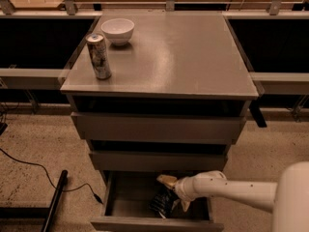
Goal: Pick blue chip bag from bottom drawer and place on counter
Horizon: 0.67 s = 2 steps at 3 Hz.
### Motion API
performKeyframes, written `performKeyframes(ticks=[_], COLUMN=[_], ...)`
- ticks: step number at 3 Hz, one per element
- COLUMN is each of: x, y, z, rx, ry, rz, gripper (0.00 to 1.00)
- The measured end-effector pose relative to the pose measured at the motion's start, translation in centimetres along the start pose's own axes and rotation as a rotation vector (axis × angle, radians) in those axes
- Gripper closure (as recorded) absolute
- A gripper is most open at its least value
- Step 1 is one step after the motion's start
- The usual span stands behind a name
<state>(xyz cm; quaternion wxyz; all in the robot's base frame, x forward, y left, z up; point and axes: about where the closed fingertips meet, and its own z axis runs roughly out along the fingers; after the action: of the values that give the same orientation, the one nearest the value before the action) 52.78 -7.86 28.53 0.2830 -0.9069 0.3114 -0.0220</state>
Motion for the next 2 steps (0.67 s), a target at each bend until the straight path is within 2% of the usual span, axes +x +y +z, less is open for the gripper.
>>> performKeyframes(ticks=[1,2], x=[0.77,1.33], y=[0.01,0.46], z=[-0.16,-0.30], rx=[0.092,0.119], ry=[-0.019,-0.026], rz=[-0.035,-0.157], gripper=[0.00,0.00])
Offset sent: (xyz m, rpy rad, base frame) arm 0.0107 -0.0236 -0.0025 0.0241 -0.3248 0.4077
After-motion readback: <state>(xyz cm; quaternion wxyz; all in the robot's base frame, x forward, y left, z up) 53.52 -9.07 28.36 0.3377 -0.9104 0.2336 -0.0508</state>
